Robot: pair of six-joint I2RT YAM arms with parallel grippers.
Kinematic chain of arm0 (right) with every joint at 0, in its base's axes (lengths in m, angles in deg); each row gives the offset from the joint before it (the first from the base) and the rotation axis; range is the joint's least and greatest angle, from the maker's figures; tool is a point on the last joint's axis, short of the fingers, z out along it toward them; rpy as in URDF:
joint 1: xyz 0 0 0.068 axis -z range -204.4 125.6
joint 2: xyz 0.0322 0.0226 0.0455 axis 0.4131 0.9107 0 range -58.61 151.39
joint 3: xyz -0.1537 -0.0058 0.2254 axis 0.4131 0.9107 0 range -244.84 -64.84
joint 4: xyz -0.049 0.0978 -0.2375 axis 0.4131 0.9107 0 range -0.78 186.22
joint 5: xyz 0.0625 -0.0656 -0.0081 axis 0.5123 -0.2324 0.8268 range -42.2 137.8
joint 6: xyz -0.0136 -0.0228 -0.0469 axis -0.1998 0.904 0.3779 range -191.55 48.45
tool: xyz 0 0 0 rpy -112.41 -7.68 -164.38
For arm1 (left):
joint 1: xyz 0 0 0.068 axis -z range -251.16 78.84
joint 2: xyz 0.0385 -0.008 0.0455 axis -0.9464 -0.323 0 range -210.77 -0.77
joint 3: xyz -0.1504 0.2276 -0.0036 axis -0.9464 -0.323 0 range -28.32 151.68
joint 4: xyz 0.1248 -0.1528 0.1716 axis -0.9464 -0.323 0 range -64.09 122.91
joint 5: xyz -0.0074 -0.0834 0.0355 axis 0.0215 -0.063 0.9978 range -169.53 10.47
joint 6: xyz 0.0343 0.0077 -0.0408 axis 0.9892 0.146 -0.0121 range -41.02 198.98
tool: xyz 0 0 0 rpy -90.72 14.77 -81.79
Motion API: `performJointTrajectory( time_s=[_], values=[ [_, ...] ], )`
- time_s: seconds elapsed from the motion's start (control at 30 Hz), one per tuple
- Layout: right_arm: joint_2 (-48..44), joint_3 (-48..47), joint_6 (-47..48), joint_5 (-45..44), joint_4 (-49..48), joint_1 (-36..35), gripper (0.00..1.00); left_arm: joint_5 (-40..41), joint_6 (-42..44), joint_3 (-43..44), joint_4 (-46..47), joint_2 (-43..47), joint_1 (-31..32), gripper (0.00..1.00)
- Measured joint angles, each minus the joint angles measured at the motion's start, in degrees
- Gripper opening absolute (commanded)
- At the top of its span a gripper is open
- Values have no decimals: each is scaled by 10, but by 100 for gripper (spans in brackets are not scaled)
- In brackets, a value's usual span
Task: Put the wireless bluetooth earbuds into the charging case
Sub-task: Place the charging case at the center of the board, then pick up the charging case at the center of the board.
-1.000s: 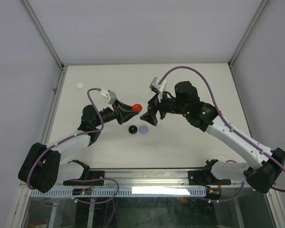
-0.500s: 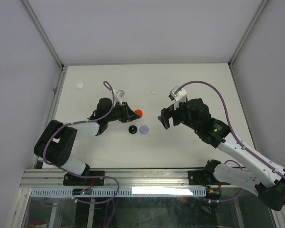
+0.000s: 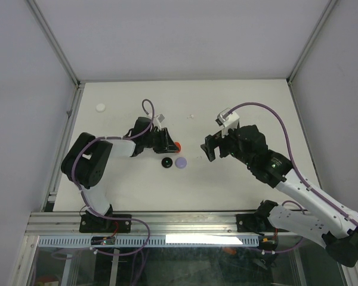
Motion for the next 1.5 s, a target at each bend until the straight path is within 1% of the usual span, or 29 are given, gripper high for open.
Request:
performJointTrajectory(
  time_s=[0.1, 0.13, 0.27, 0.33, 0.57, 0.7, 0.8, 0.9, 0.93, 1.0, 1.03, 1.1, 1.17, 1.3, 1.5],
  values=[
    [-3, 5, 0, -1, -1, 0, 90, 12, 1, 7, -30, -5, 5, 42],
    [-3, 7, 0, -2, 0, 0, 90, 16, 2, 8, -41, -5, 7, 46],
    [-3, 9, -1, -4, 0, 0, 90, 33, 3, 26, -70, -5, 11, 51],
    [-3, 9, -1, -4, 0, 0, 90, 47, 4, 34, -88, -1, 12, 55],
    [-4, 9, -1, -5, 0, 0, 90, 143, 23, 44, -182, 49, 11, 59],
    [-3, 9, -1, -5, 0, 0, 90, 200, 38, 59, -235, 75, -2, 57],
    [-3, 9, -1, -5, 1, 0, 90, 253, 66, 90, -278, 79, -25, 46],
    [-3, 9, -1, -5, 1, 0, 90, 316, 102, 122, -312, 79, -57, 45],
    [-3, 9, -1, -5, 0, 0, 90, 334, 111, 130, -318, 79, -66, 49],
    [-3, 9, -1, -5, 1, 0, 90, 371, 125, 146, -330, 78, -90, 64],
    [-2, 9, -1, -6, 0, 0, 90, 384, 130, 155, -336, 77, -103, 67],
    [0, 9, -1, -8, 1, 0, 90, 405, 137, 180, -344, 69, -134, 69],
    [3, 9, -1, -10, 1, 0, 90, 419, 141, 209, -344, 51, -166, 73],
    [7, 9, 0, -15, 2, 0, 90, 438, 151, 273, -343, -7, -224, 74],
    [15, 9, 3, -23, 2, 0, 91, 447, 150, 360, -342, -105, -290, 75]
  ],
)
